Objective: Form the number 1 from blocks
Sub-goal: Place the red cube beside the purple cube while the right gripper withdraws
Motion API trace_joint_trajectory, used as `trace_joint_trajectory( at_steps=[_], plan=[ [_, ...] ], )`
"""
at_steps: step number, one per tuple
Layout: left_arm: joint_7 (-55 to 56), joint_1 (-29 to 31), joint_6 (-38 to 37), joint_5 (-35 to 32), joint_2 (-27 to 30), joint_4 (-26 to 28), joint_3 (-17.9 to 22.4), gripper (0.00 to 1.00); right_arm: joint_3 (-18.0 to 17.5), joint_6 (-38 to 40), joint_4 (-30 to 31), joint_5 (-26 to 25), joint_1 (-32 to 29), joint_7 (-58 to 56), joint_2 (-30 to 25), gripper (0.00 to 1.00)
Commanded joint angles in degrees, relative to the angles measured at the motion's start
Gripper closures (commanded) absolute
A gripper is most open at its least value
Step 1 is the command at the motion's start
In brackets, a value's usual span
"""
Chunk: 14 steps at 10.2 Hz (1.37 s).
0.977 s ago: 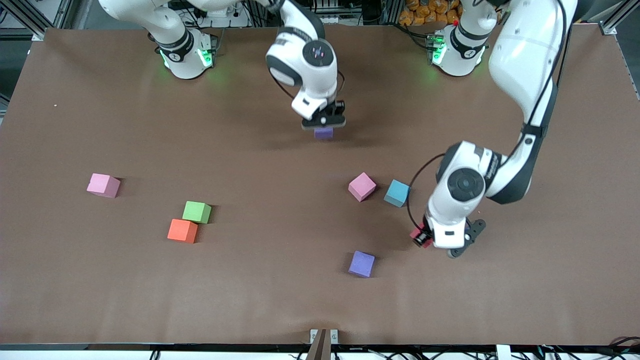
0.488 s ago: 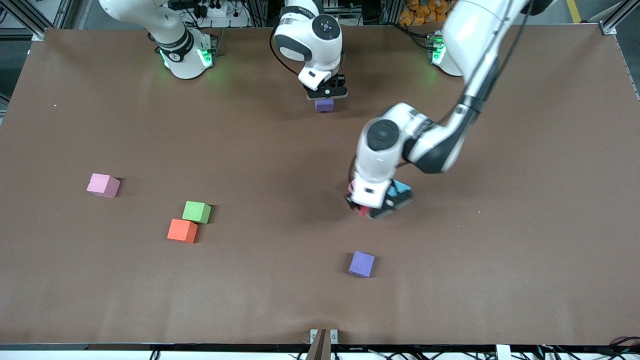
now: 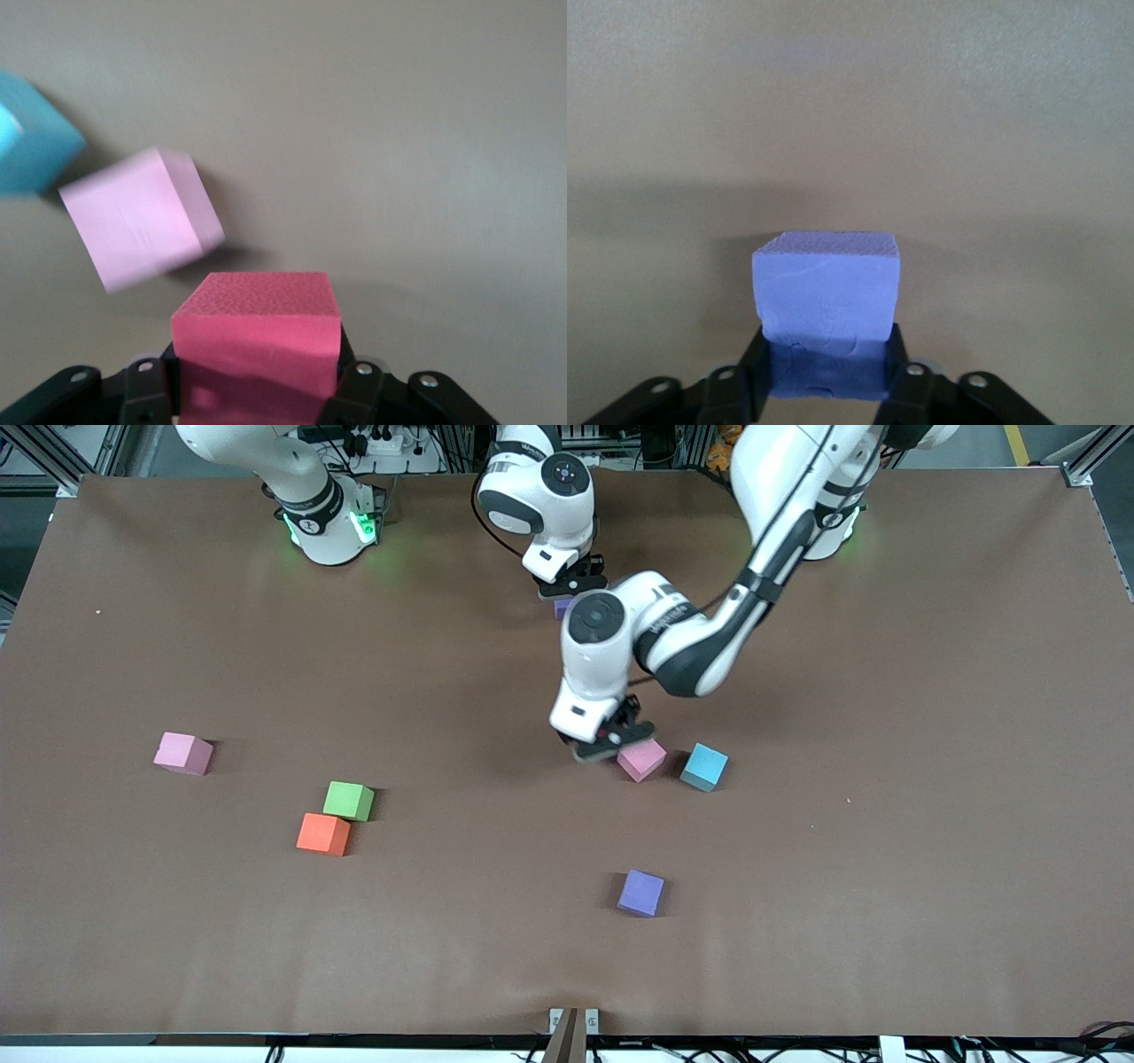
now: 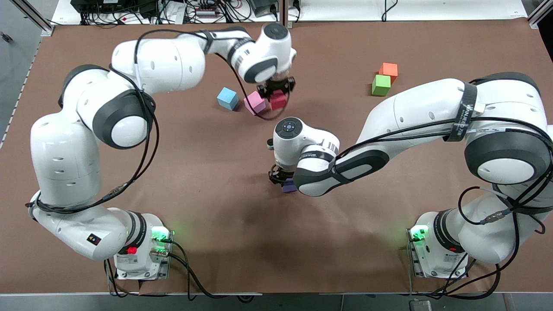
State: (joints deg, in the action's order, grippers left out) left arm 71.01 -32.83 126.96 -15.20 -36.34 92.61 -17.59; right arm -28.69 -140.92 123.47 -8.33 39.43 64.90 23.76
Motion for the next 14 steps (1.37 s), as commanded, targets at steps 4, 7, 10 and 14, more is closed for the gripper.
trace_joint_trajectory(
  at_steps=[4,7,10,14],
  plan=[
    [-4.9,2.2,3.1,-1.0,4.9,12.3,-6.1,1.00,-0.6,6.7,1.4,-1.9,-4.0,-3.3,-10.3,0.00],
    [-5.3,2.6,4.6,-1.0,5.0,14.5,-7.5,1.00,-1.1,11.6,1.4,0.8,-3.4,-4.6,-17.6,0.00],
    [-10.0,5.7,4.6,-0.9,5.1,14.3,-8.1,1.00,-1.0,17.7,0.7,9.8,-3.2,-11.1,-25.8,0.00],
    [-13.7,9.0,4.6,-0.6,4.7,14.3,-10.3,1.00,2.0,26.6,-2.5,15.4,-3.8,-16.4,-32.9,0.00]
  ],
)
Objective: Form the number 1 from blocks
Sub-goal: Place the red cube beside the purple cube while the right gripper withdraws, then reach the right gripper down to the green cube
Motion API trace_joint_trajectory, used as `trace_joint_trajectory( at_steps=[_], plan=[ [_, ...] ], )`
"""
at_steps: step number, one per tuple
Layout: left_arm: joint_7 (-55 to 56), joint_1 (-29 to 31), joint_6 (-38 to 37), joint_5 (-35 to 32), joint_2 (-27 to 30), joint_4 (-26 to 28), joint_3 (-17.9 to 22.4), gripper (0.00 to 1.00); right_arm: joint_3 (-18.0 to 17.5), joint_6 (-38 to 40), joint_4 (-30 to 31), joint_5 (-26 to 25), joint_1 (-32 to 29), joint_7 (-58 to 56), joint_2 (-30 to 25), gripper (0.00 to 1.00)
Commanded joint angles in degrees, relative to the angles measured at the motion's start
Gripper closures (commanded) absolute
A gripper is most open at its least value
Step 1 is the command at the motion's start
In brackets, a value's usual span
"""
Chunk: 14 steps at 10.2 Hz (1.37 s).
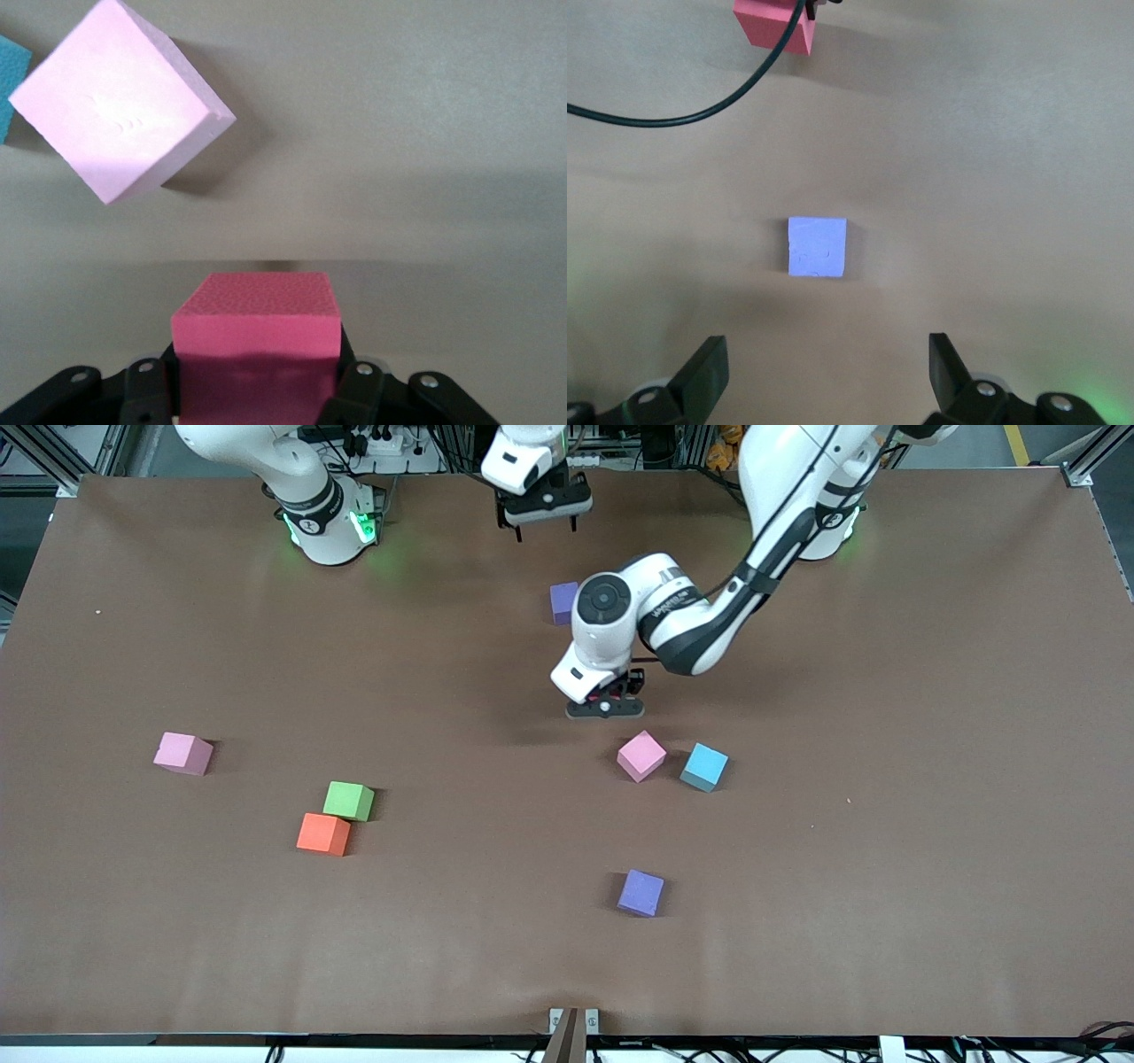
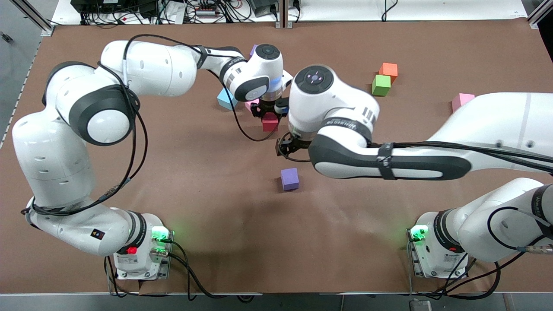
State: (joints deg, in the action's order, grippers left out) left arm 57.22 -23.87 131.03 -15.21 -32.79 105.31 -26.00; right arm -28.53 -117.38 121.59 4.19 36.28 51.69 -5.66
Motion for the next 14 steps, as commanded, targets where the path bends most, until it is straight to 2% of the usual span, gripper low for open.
trace_joint_trajectory(
  at_steps=[1,3,4,6,7,11,14],
  plan=[
    [0.5,0.0,0.5,-0.6,0.9,1.8,-3.3,1.00,3.7,5.0,-1.7,4.1,-0.7,-5.0,-5.7,0.00],
    [2.1,-0.8,0.6,-0.5,0.6,2.2,-6.2,1.00,10.4,9.8,-4.3,4.2,-0.7,-8.6,-8.8,0.00],
    [4.2,-2.0,0.7,-0.6,-0.2,2.2,-7.0,1.00,15.7,12.8,-5.7,4.1,-0.7,-12.4,-9.5,0.00],
    [8.9,-5.5,1.4,-1.0,-2.3,2.2,-7.0,1.00,25.1,15.4,-7.3,3.5,-0.9,-20.0,-9.2,0.00],
    [9.3,-5.6,1.4,-1.1,-2.7,2.2,-7.0,1.00,28.2,15.4,-7.0,2.2,-2.7,-21.7,-8.2,0.00],
    [10.5,-7.2,1.4,-1.1,-4.3,2.3,-7.0,1.00,28.8,11.6,-7.4,0.4,-17.3,-32.9,1.9,0.00],
    [10.0,-8.1,1.0,-1.2,-4.8,3.3,-7.0,1.00,28.8,3.8,-7.4,-1.7,-23.3,-36.9,11.3,0.00]
  ],
)
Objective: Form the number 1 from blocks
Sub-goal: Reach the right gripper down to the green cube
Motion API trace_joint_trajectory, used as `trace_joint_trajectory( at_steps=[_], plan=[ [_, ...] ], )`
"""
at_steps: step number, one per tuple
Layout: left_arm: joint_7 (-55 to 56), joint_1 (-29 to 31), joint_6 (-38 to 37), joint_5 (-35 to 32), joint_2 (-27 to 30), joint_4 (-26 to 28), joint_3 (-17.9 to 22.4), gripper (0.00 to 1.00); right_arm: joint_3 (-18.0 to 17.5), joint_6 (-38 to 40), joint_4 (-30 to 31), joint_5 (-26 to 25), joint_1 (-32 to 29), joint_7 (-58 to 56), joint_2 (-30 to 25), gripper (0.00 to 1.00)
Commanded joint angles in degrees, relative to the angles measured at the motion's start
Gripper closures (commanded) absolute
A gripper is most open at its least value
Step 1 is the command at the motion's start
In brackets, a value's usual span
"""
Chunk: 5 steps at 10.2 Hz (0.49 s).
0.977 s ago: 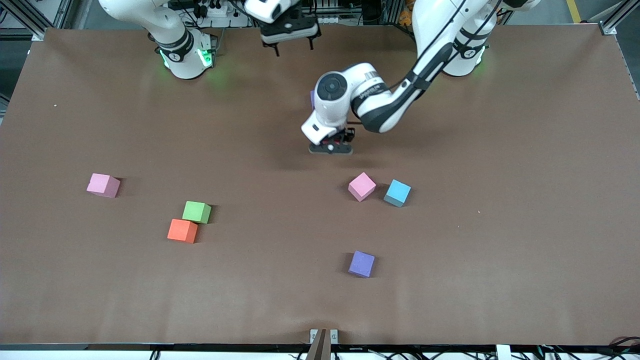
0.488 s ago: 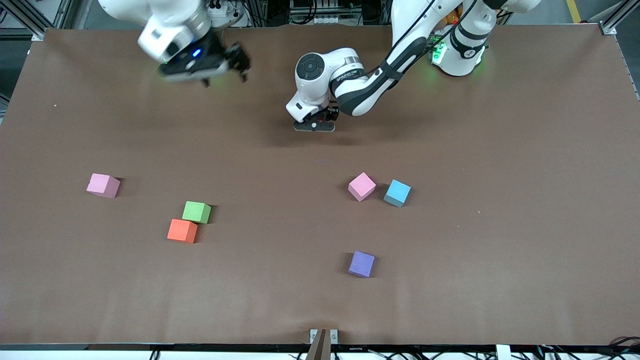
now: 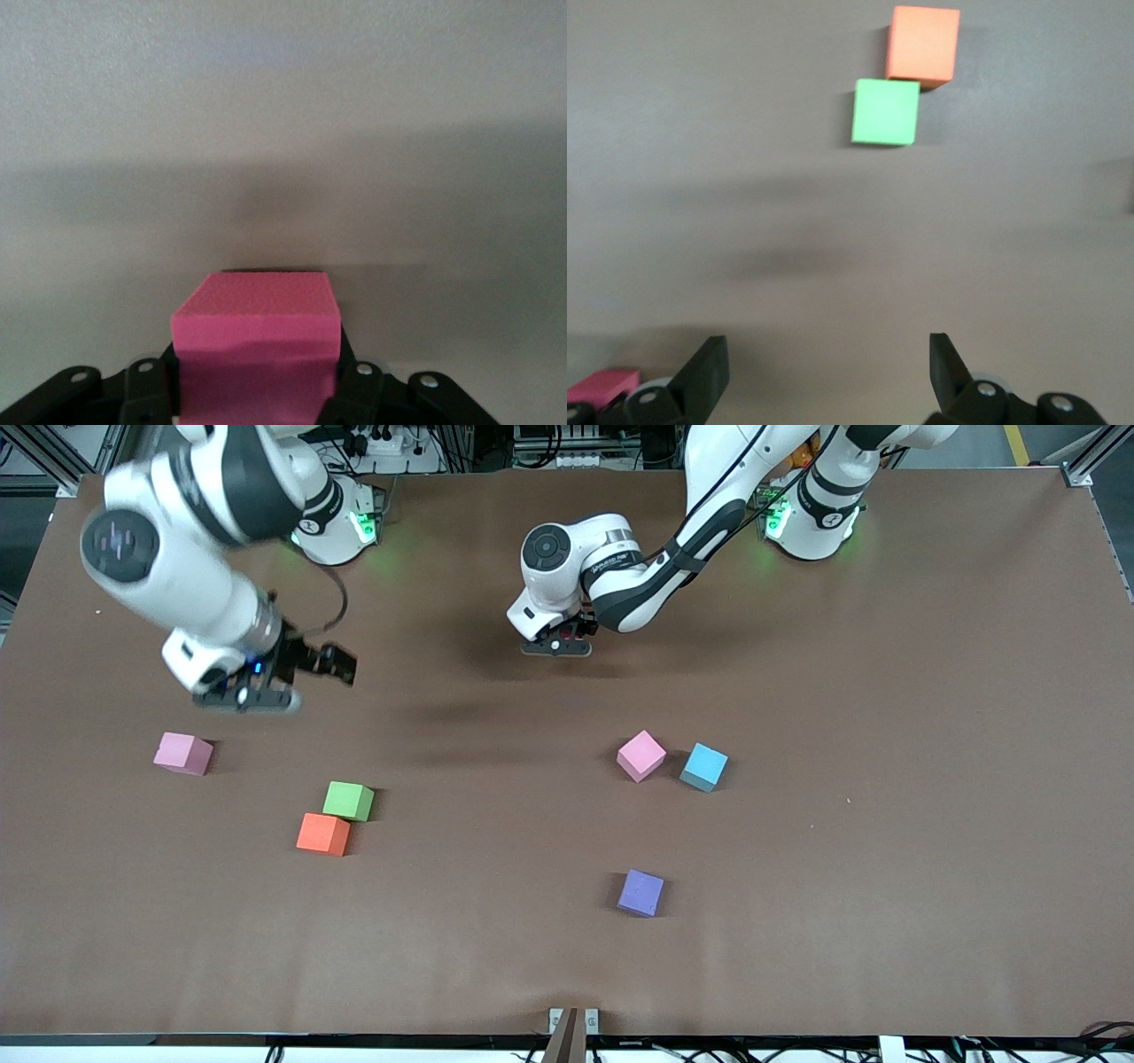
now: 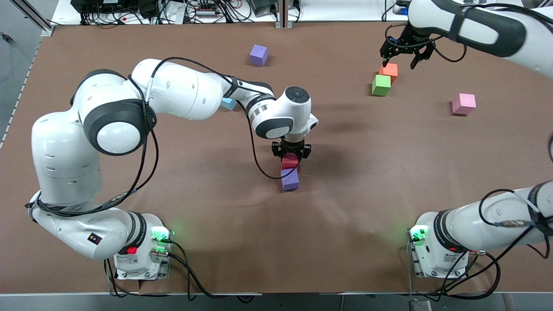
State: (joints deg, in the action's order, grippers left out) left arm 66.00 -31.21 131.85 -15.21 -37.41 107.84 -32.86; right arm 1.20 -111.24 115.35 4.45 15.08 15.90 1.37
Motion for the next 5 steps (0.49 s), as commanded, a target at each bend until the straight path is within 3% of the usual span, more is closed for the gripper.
trace_joint_trajectory(
  at_steps=[1,2,3,4,5],
  plan=[
    [1.1,-1.0,0.1,-1.2,-0.1,1.2,-0.1,1.00,-0.9,-5.3,-1.2,-2.3,-2.9,-1.9,7.4,0.00],
    [0.8,-1.0,-0.1,-1.2,-0.1,1.5,-0.1,0.85,-0.9,-8.2,-1.2,-2.3,-3.1,-2.7,10.1,0.00],
    [0.6,-0.9,-0.1,-1.3,-0.1,1.6,-0.2,0.15,-0.9,-10.6,-1.4,-2.4,-3.0,-2.9,12.2,0.00],
    [0.9,-1.0,-0.2,-1.2,-0.1,1.6,-0.1,0.00,-0.9,-12.5,-2.9,-3.5,-3.4,-2.9,15.0,0.00],
    [0.9,-0.7,-1.4,-1.2,0.6,1.1,-0.1,0.00,-0.9,-13.2,-5.0,-5.9,-3.8,-2.9,17.8,0.00]
  ],
)
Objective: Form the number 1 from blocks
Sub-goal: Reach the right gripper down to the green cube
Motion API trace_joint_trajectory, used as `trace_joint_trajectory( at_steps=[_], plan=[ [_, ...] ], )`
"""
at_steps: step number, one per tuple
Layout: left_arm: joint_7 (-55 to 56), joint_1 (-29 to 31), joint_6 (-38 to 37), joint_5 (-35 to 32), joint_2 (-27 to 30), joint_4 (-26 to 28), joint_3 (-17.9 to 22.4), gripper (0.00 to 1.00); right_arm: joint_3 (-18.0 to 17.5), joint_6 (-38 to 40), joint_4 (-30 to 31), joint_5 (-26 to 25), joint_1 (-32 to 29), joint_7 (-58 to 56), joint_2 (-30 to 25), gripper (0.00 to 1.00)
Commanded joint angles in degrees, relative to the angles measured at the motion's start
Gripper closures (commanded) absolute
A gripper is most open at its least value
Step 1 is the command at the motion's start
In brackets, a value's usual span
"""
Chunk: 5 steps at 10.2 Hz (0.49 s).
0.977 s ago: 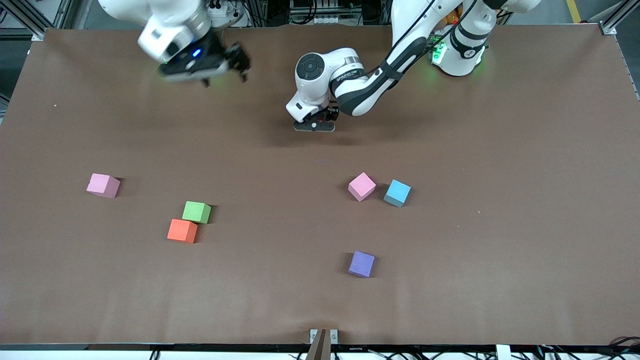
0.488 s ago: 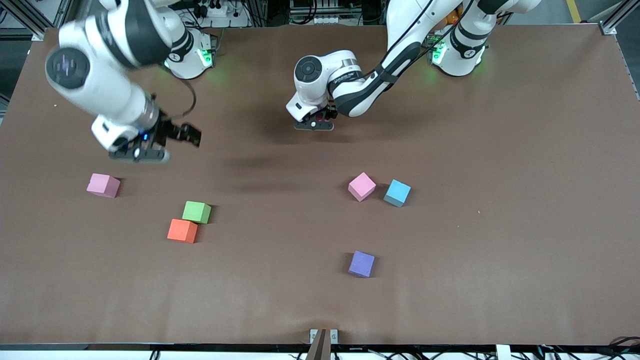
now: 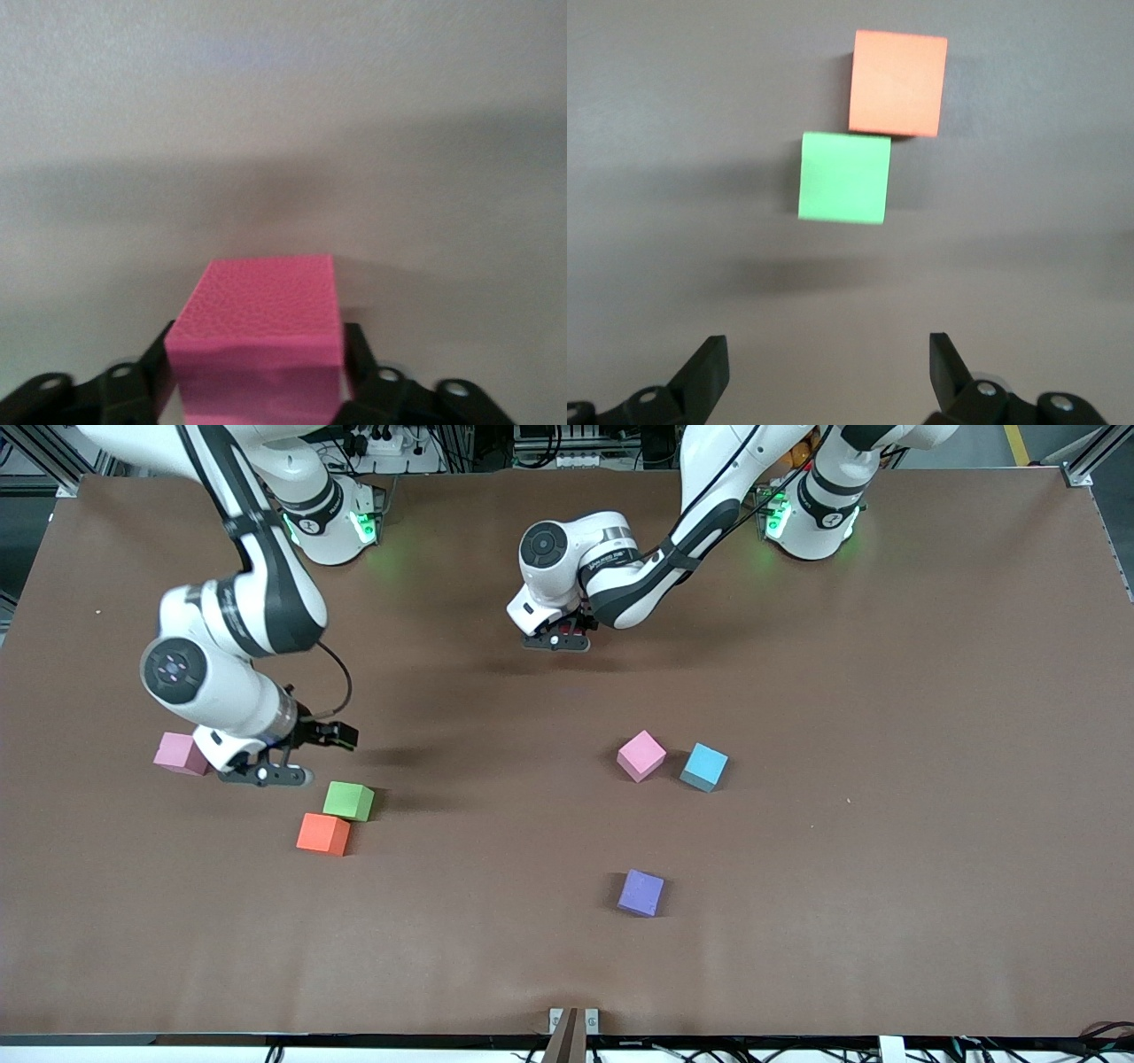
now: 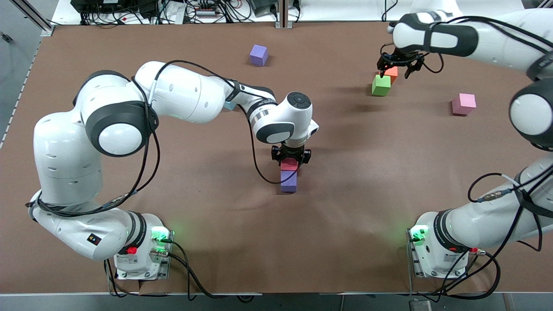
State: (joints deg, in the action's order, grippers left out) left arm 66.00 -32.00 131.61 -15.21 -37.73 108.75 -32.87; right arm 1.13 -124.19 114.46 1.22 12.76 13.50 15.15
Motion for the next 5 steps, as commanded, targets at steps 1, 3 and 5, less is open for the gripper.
trace_joint_trajectory(
  at_steps=[1,3,5],
  plan=[
    [1.1,0.7,-3.3,-1.1,1.9,-0.7,-0.1,0.00,-0.9,-1.0,-5.5,-4.1,-2.6,-0.4,5.9,0.00],
    [1.7,4.0,-6.2,-0.8,3.9,-3.6,0.4,0.00,-0.9,-4.6,-6.4,-4.1,-3.7,-0.4,9.0,0.00],
    [2.5,10.4,-8.7,-1.2,4.1,-7.6,0.5,0.00,-1.0,-5.3,-10.5,-3.2,-3.8,0.6,13.7,0.00]
  ],
)
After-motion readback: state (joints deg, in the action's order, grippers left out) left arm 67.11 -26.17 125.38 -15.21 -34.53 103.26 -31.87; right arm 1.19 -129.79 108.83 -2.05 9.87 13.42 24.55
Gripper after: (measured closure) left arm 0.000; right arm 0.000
